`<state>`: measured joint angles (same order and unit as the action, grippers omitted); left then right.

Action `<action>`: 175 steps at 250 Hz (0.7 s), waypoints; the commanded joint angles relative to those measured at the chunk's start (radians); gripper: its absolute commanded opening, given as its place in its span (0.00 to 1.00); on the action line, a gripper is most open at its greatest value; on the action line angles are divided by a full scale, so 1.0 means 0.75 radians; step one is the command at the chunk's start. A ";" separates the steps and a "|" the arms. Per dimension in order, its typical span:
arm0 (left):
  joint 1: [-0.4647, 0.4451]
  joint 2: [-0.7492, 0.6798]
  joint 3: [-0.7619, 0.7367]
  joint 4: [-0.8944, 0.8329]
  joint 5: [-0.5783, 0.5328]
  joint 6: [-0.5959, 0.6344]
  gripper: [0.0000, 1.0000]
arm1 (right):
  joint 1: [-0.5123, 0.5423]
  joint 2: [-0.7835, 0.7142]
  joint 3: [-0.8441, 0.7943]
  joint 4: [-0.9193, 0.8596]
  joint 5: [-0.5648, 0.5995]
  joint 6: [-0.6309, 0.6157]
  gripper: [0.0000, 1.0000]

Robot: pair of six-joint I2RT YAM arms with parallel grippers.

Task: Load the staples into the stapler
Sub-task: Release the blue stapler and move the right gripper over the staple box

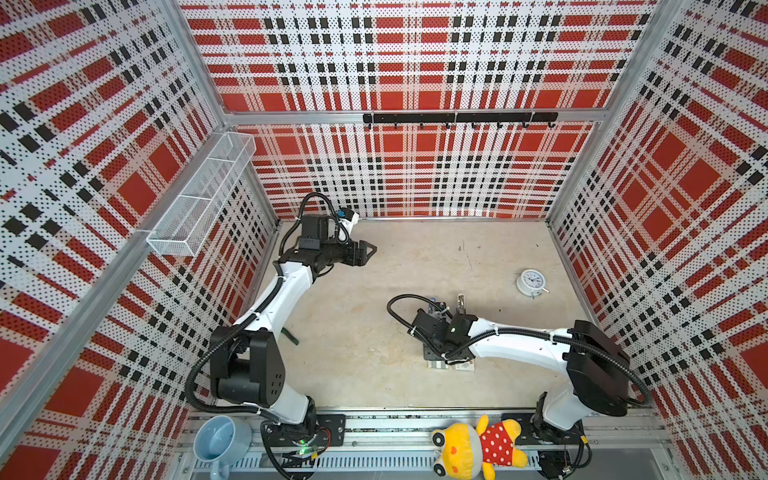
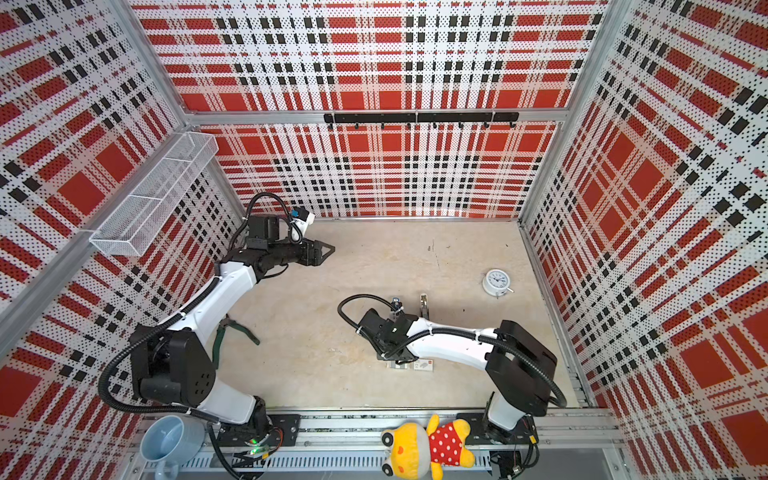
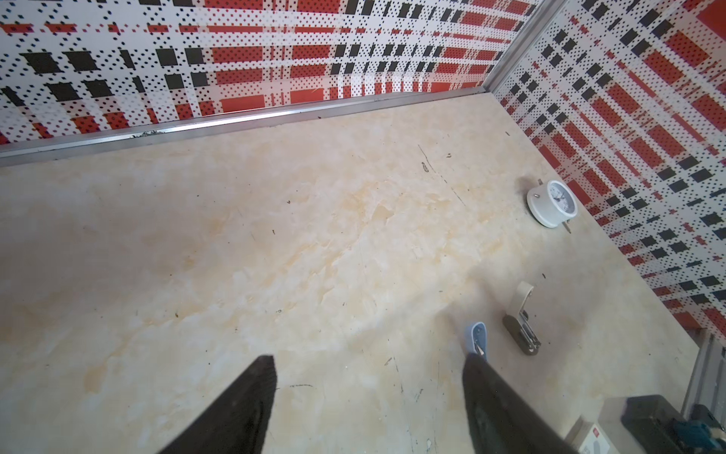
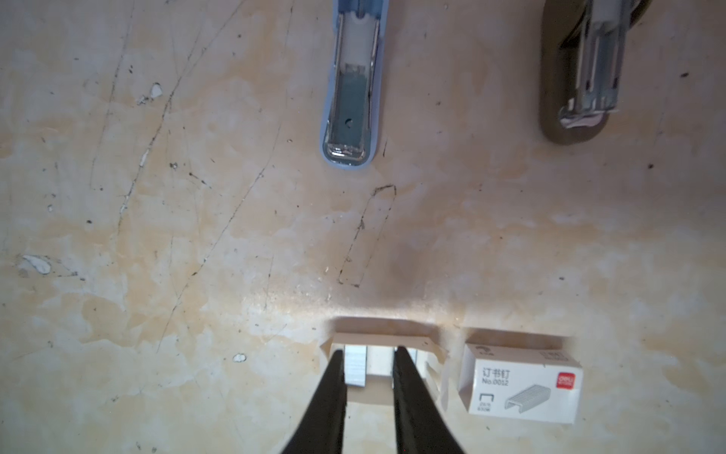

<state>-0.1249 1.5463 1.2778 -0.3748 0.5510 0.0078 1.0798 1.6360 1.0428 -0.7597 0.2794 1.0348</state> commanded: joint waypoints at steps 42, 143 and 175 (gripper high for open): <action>-0.011 0.001 -0.022 -0.022 0.044 0.022 0.77 | 0.034 0.070 -0.022 0.056 -0.022 0.102 0.22; -0.037 -0.004 -0.018 -0.024 0.038 0.021 0.77 | 0.064 0.063 -0.070 0.093 -0.029 0.146 0.22; -0.042 -0.008 -0.018 -0.031 0.035 0.024 0.77 | 0.064 0.076 -0.064 0.106 -0.034 0.136 0.23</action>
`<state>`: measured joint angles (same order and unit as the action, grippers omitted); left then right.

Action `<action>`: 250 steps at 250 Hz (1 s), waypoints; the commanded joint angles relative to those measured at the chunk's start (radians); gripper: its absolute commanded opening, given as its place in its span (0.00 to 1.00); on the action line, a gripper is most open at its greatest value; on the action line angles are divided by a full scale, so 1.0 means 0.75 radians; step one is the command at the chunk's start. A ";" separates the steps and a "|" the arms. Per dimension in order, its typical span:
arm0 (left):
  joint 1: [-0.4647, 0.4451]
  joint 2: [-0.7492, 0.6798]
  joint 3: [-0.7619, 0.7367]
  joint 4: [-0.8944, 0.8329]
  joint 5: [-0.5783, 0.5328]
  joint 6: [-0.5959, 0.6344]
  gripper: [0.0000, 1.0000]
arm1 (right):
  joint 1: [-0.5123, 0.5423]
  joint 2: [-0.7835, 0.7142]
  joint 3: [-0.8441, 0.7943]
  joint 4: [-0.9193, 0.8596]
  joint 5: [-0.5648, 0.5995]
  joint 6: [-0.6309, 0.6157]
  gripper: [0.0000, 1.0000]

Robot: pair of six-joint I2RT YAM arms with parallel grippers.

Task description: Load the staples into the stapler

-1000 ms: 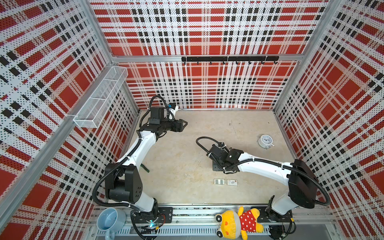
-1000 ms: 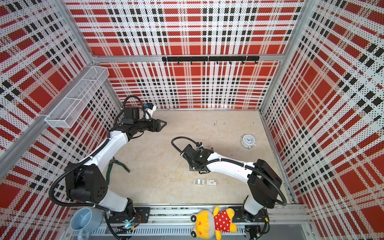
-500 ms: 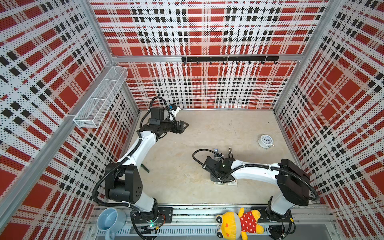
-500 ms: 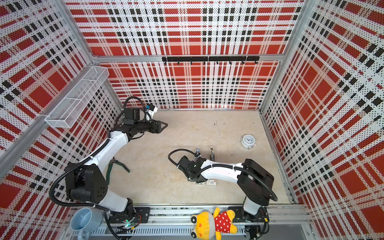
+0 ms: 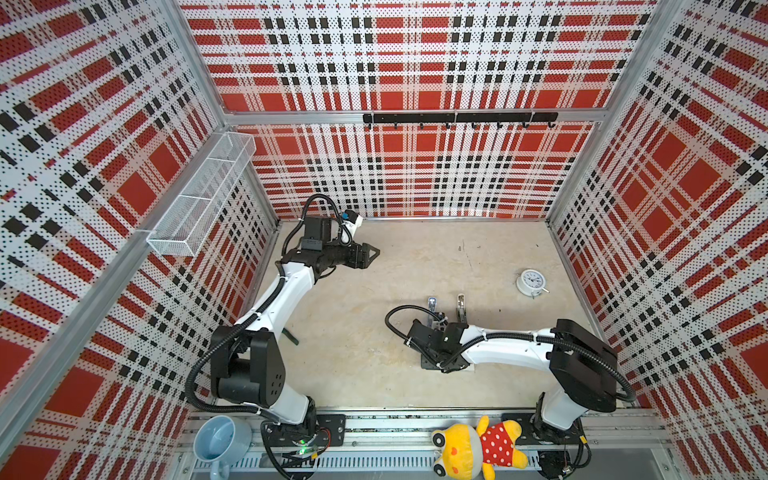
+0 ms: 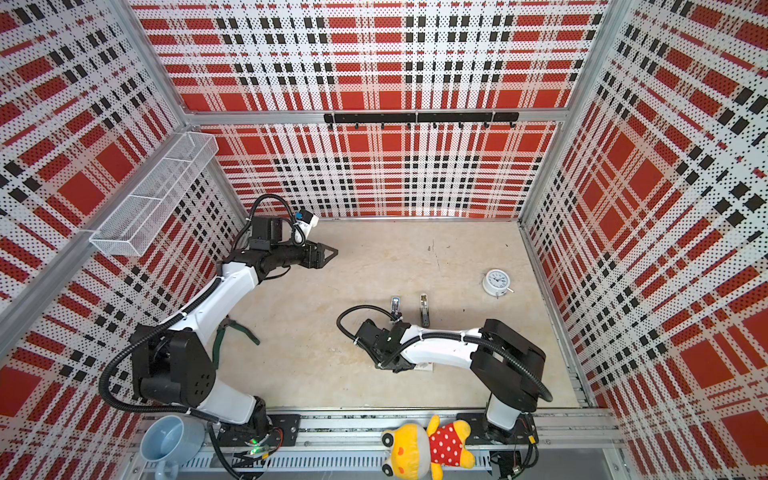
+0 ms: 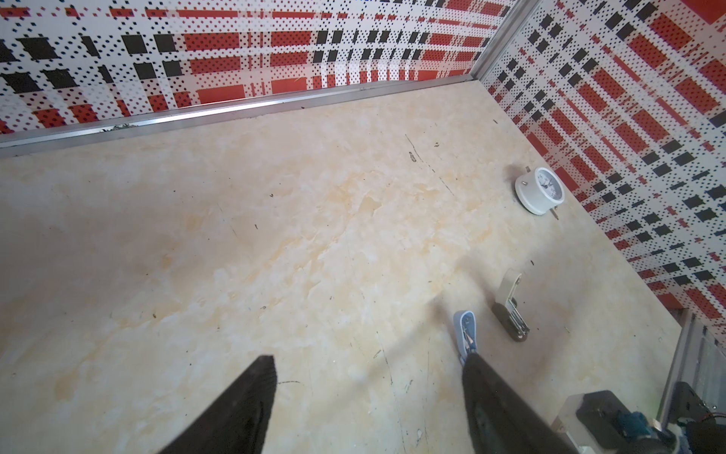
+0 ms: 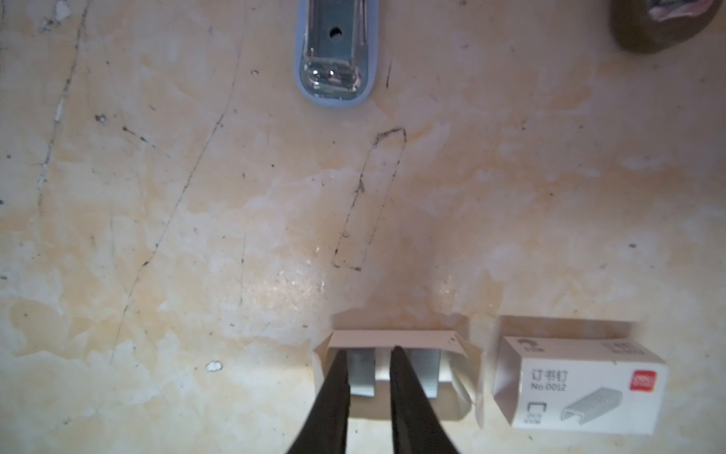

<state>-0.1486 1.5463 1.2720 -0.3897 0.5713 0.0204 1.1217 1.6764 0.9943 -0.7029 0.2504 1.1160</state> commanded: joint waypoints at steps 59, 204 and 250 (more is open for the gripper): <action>-0.015 -0.014 -0.015 -0.019 0.010 0.009 0.77 | 0.008 0.034 -0.015 0.054 -0.001 0.026 0.23; -0.016 -0.010 -0.015 -0.020 0.012 0.008 0.77 | 0.014 0.075 -0.054 0.088 -0.021 0.036 0.19; -0.021 -0.018 -0.017 -0.022 0.008 0.012 0.77 | 0.027 0.077 -0.060 0.079 -0.015 0.029 0.20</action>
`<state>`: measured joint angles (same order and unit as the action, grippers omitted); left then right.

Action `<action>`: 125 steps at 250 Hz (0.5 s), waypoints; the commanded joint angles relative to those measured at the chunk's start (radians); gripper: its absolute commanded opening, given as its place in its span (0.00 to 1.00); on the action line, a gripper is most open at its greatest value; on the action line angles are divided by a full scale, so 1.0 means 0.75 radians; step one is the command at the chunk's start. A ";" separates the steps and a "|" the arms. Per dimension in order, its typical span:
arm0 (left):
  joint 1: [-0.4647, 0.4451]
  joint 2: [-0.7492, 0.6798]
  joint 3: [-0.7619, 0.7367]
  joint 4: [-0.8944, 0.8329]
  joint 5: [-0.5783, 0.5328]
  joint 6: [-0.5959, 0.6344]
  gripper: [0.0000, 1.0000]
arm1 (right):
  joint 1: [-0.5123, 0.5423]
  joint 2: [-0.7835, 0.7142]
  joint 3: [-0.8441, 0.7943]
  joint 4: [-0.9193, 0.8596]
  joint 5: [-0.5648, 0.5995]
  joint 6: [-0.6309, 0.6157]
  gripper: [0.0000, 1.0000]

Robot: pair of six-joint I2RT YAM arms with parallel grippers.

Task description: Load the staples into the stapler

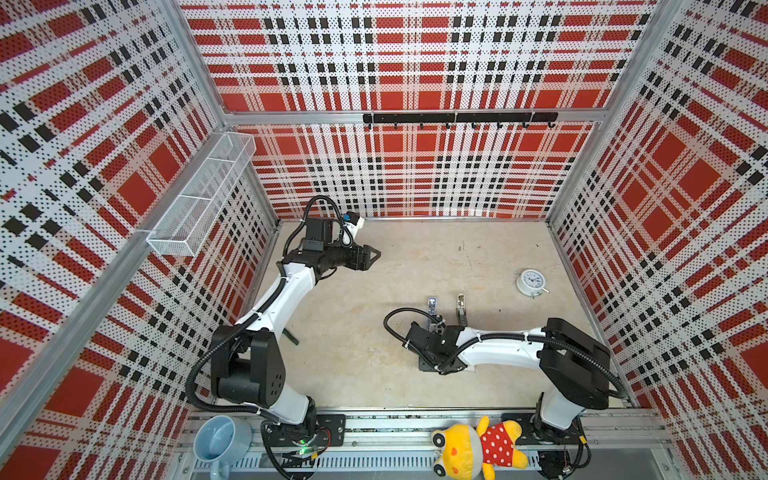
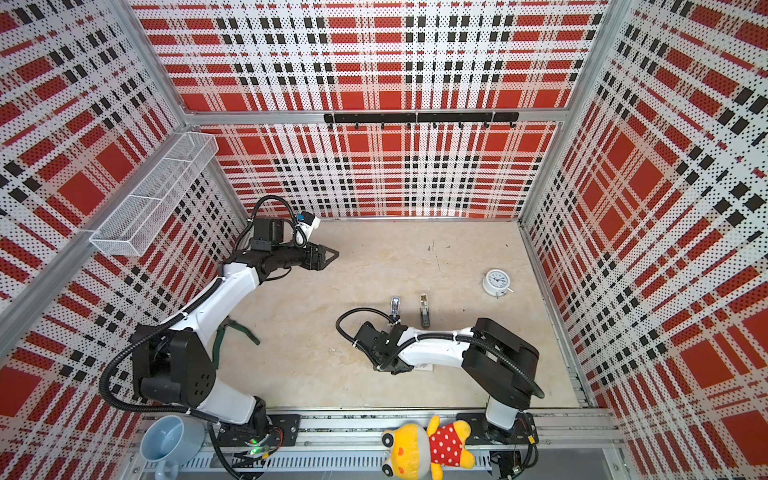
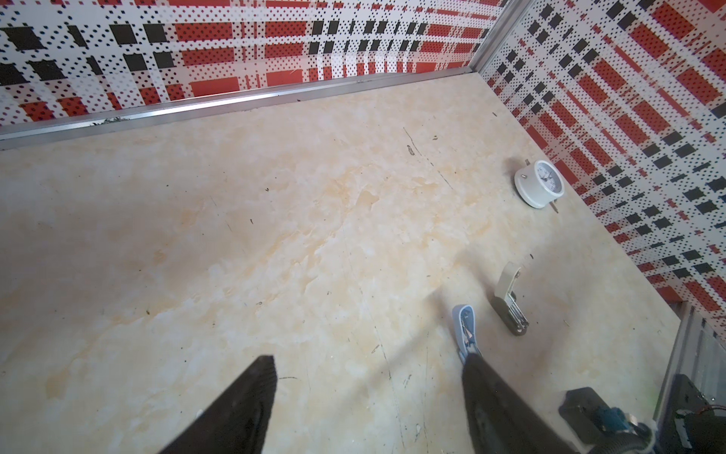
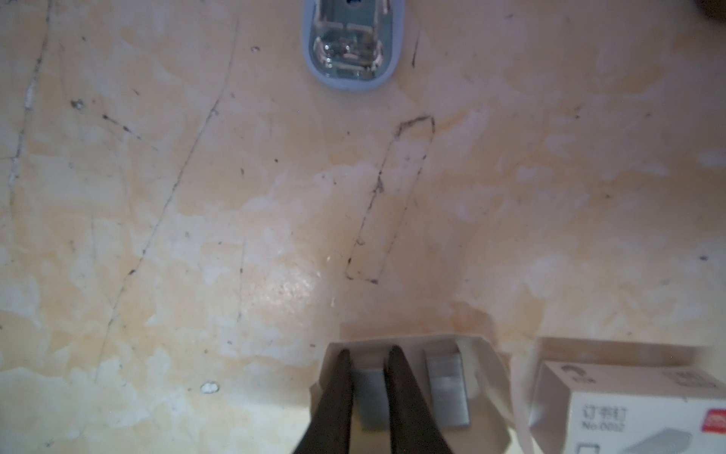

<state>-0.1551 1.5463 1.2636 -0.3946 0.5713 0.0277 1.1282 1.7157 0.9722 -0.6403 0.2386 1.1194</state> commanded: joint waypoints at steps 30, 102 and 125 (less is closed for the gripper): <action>-0.016 -0.020 -0.010 -0.014 0.001 0.004 0.77 | 0.032 0.019 -0.012 -0.029 0.021 0.020 0.20; -0.023 -0.031 -0.015 -0.015 -0.011 0.010 0.77 | 0.048 0.012 0.028 -0.068 0.049 0.004 0.20; -0.026 -0.037 -0.014 -0.015 -0.014 0.012 0.77 | 0.053 0.001 0.032 -0.065 0.060 -0.003 0.20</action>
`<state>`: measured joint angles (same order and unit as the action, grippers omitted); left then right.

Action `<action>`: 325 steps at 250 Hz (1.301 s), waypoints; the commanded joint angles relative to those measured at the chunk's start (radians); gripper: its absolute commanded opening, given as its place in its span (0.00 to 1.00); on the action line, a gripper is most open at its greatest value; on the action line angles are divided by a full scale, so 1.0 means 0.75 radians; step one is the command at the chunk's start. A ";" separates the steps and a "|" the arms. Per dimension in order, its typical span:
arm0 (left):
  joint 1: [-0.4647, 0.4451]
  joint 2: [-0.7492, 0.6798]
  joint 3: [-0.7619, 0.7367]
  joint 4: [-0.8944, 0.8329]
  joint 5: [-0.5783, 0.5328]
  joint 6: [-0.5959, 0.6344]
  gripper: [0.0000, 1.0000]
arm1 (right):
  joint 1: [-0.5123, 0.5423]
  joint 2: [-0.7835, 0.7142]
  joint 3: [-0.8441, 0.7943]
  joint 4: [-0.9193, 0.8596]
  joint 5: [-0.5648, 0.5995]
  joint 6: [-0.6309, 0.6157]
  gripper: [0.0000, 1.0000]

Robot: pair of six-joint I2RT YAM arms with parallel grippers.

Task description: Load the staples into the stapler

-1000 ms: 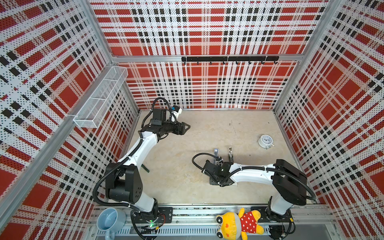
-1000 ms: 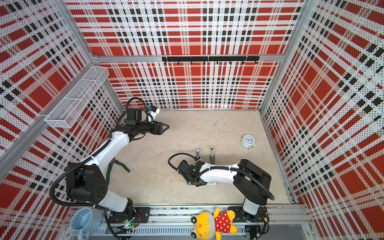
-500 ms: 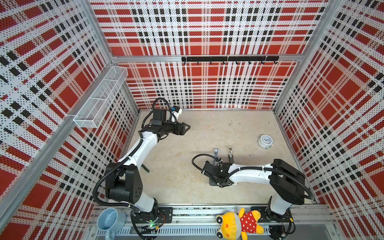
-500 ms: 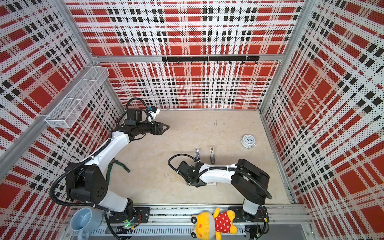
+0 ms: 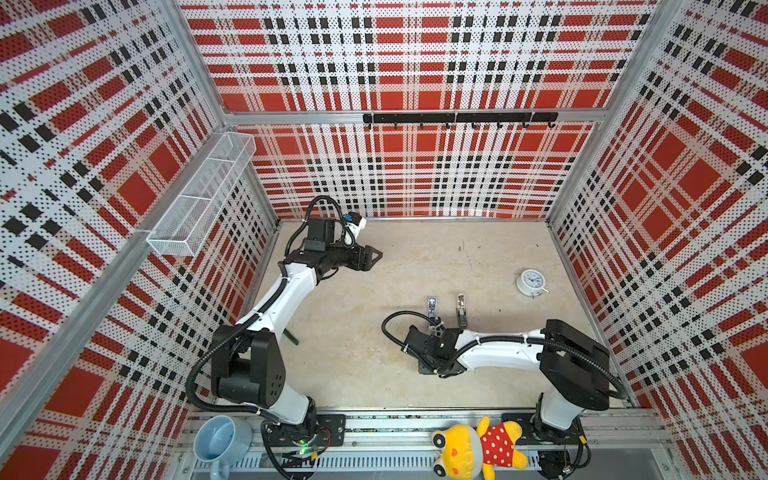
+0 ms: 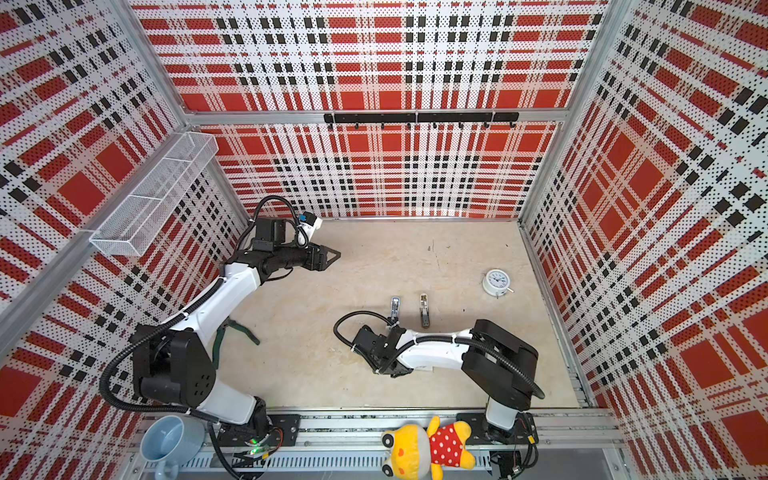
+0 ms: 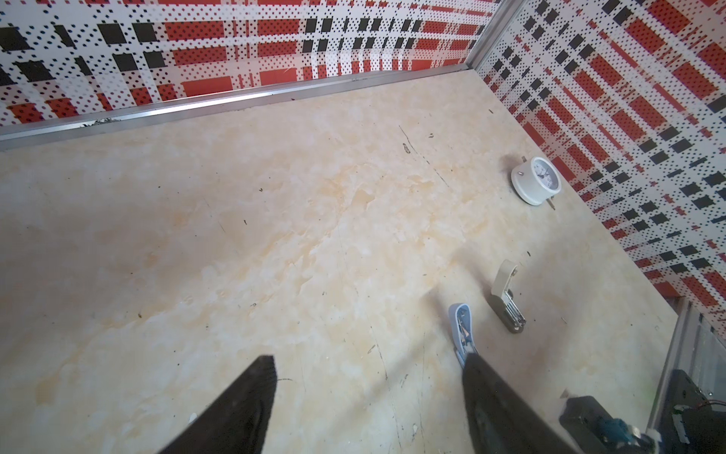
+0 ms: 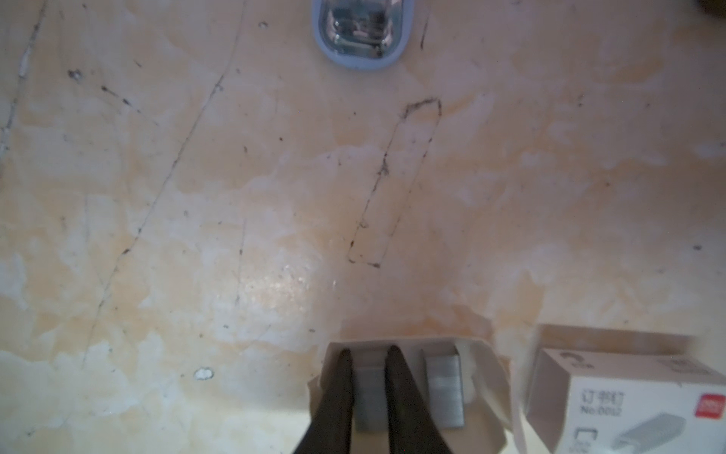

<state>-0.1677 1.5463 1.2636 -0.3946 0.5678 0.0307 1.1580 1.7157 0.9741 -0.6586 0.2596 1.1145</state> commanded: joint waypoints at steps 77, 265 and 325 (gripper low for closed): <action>-0.022 -0.037 -0.014 -0.016 -0.016 0.006 0.77 | 0.021 -0.021 0.038 -0.040 0.038 -0.009 0.22; -0.039 -0.033 -0.010 -0.020 -0.029 0.008 0.77 | 0.033 0.010 -0.046 0.037 0.002 0.042 0.21; -0.040 -0.038 -0.012 -0.023 -0.030 0.009 0.77 | 0.039 0.014 -0.049 0.034 0.006 0.046 0.20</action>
<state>-0.1905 1.5459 1.2629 -0.3973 0.5488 0.0315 1.1793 1.7145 0.9657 -0.6399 0.2676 1.1236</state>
